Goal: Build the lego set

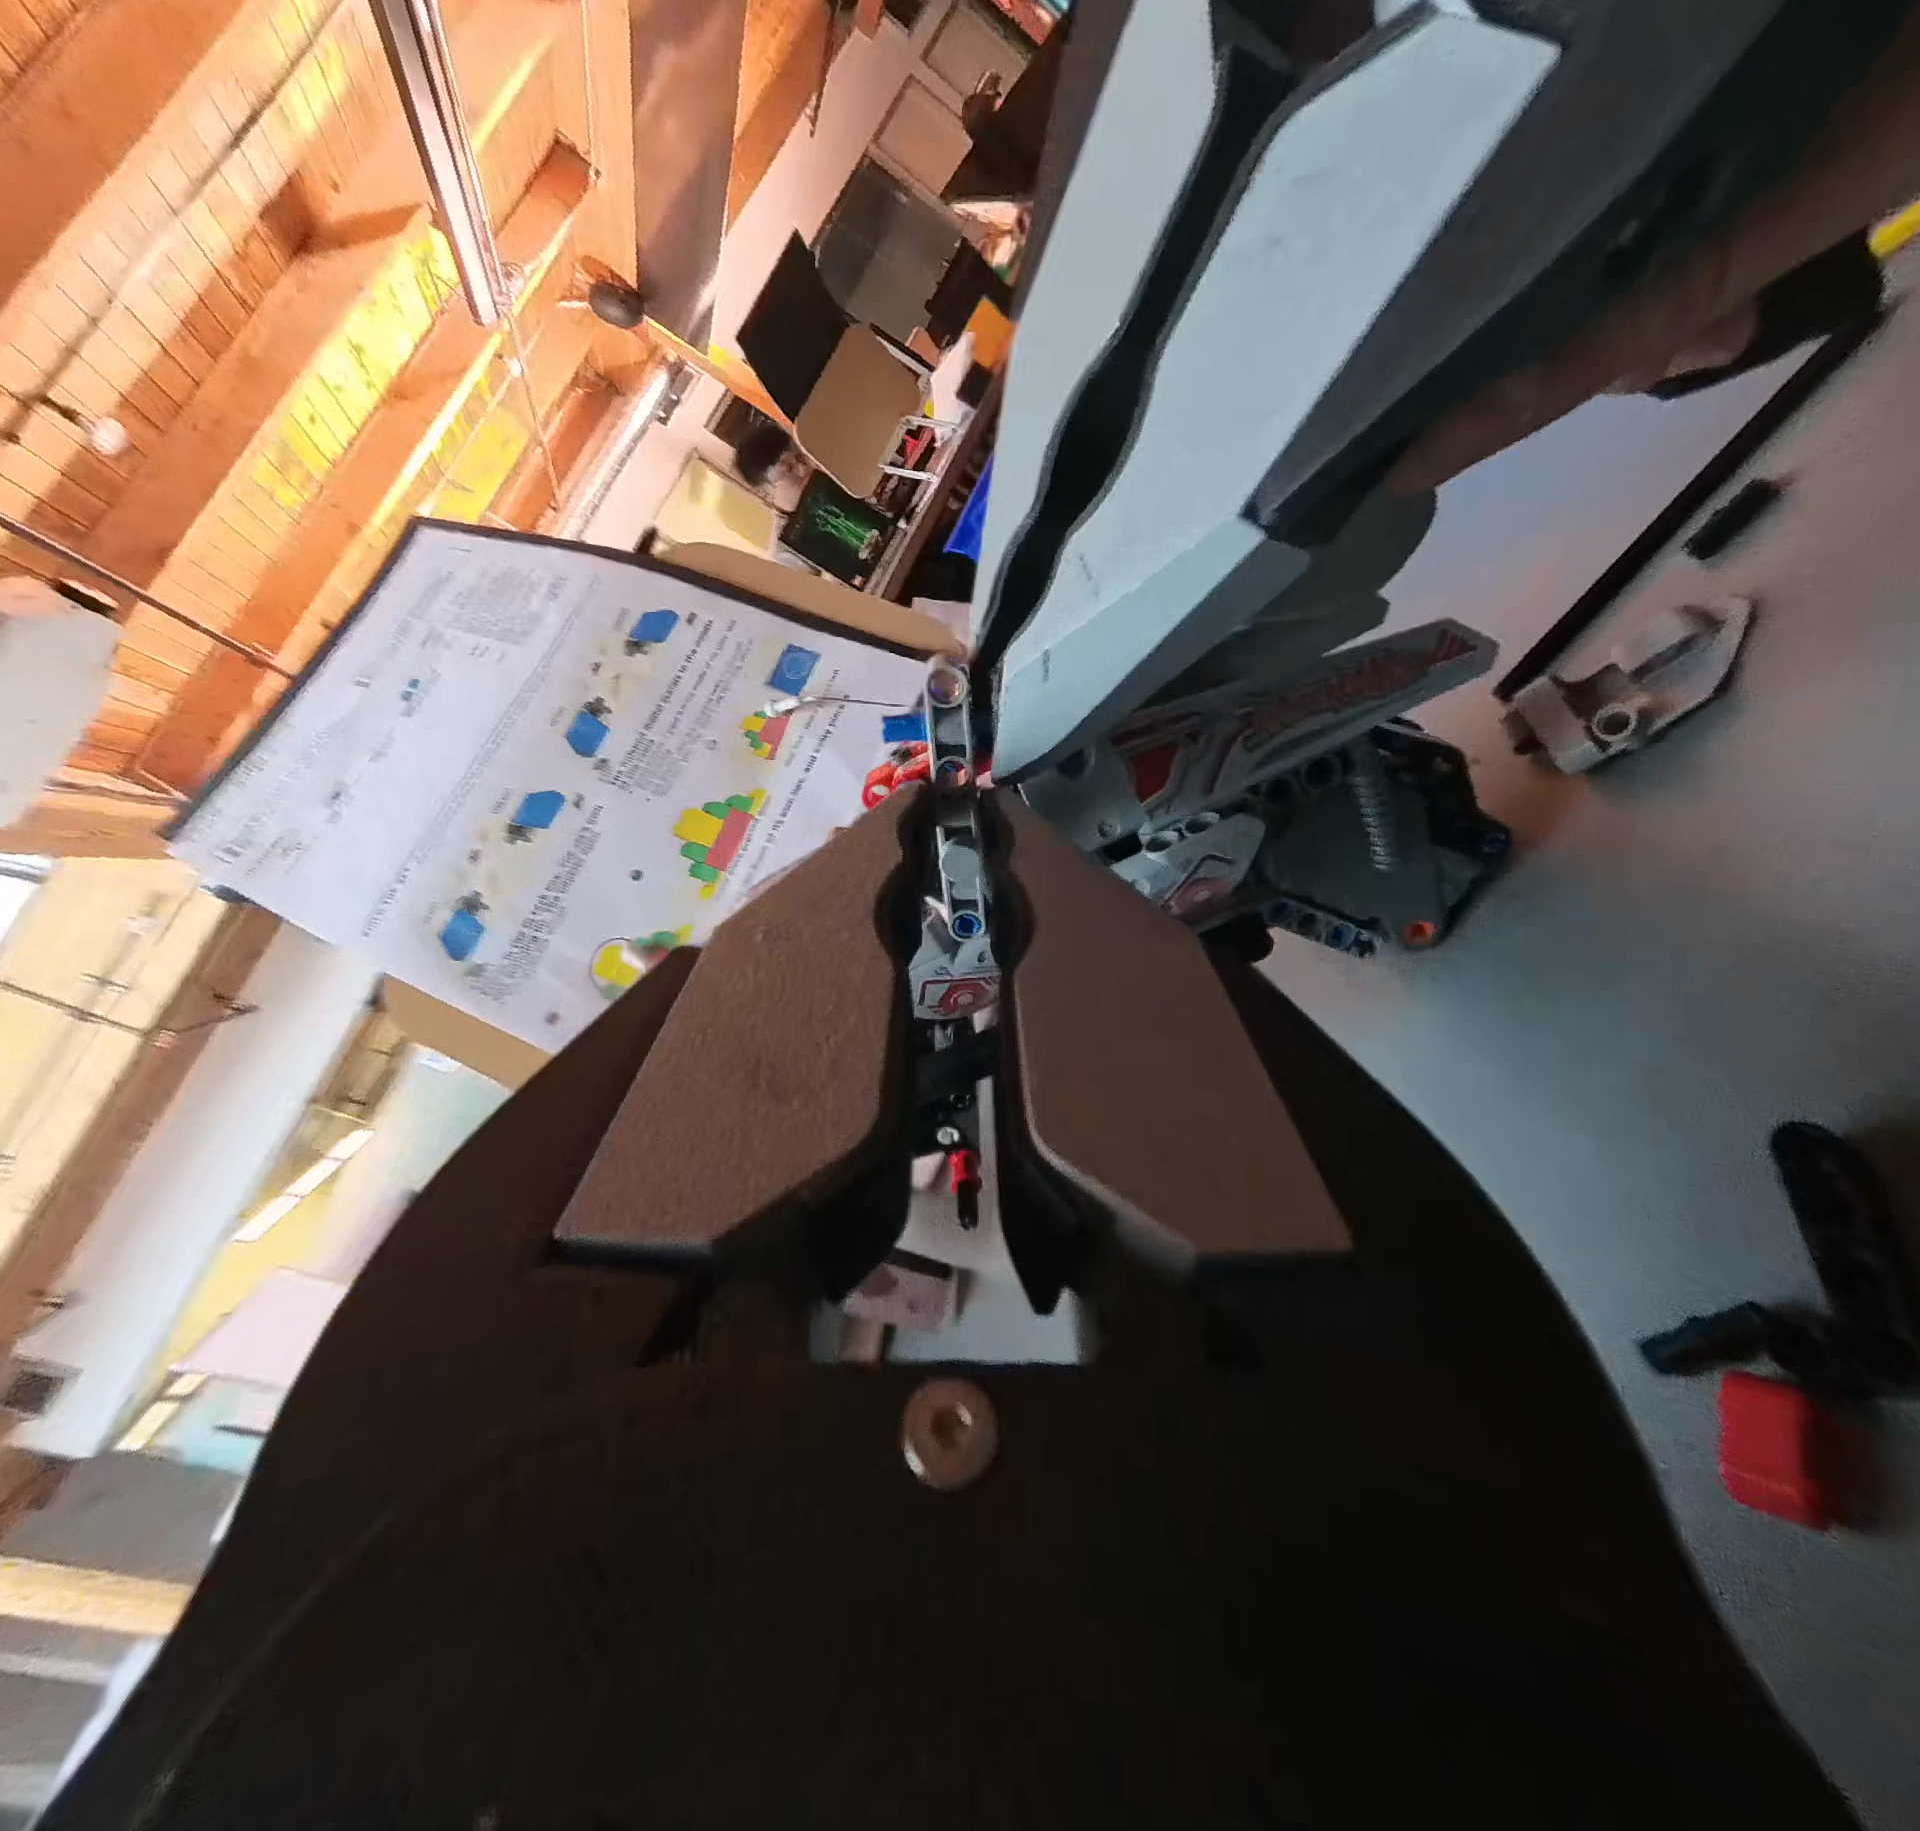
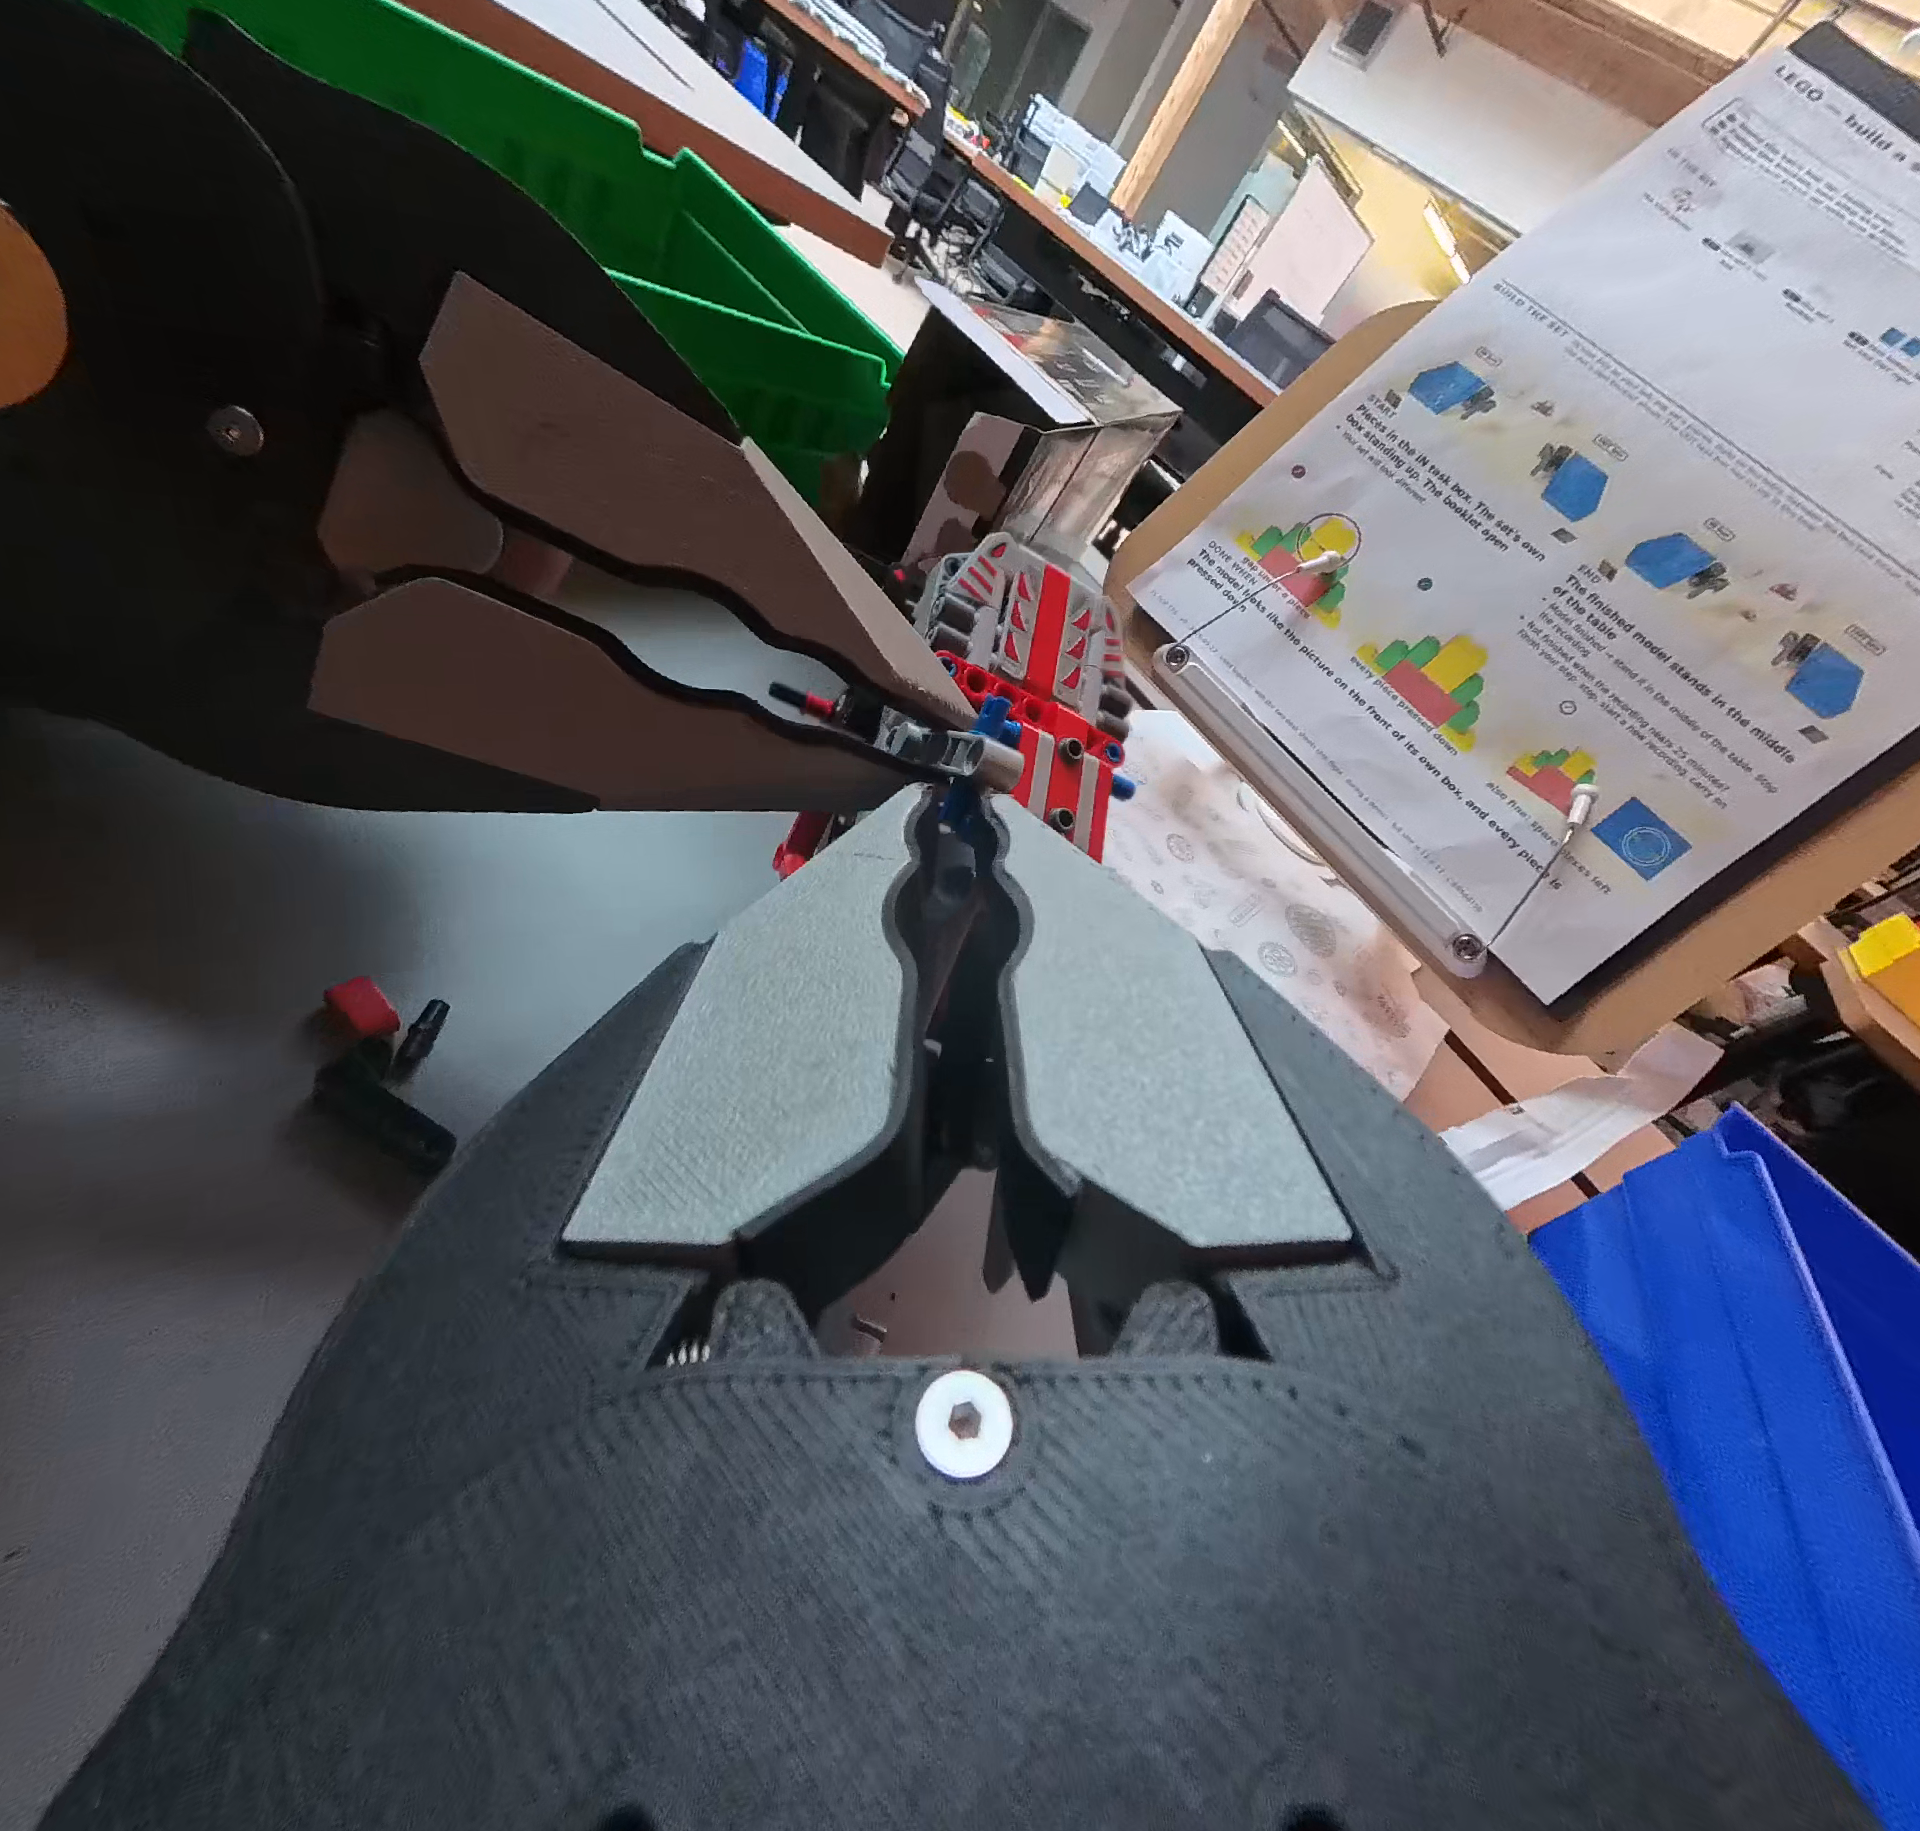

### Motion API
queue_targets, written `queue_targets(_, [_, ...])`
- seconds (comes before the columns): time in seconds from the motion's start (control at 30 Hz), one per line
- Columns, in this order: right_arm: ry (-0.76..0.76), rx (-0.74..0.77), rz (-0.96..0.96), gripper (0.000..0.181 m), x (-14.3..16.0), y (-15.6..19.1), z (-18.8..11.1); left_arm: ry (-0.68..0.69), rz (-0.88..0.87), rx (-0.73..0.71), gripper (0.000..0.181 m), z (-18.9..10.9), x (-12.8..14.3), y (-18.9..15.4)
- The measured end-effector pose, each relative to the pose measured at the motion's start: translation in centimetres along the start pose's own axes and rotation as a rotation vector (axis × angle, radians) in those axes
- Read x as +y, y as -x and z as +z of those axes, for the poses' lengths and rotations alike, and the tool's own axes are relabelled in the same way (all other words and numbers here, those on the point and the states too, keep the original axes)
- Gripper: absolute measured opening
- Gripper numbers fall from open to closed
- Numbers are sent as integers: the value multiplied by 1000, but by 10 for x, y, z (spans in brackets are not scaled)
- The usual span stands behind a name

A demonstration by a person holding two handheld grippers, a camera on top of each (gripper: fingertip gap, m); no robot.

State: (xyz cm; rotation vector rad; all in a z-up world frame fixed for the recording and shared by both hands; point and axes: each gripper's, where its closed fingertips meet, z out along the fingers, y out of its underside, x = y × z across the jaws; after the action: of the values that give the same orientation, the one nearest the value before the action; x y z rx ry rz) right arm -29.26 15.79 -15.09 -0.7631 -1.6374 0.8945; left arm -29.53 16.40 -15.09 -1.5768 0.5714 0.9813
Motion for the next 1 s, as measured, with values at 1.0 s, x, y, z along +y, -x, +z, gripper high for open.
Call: queue_targets(1.0, [-16, -145, 441, 0, -1, -35, -6, -14, -744, 342, 6, 7, 21, -10])
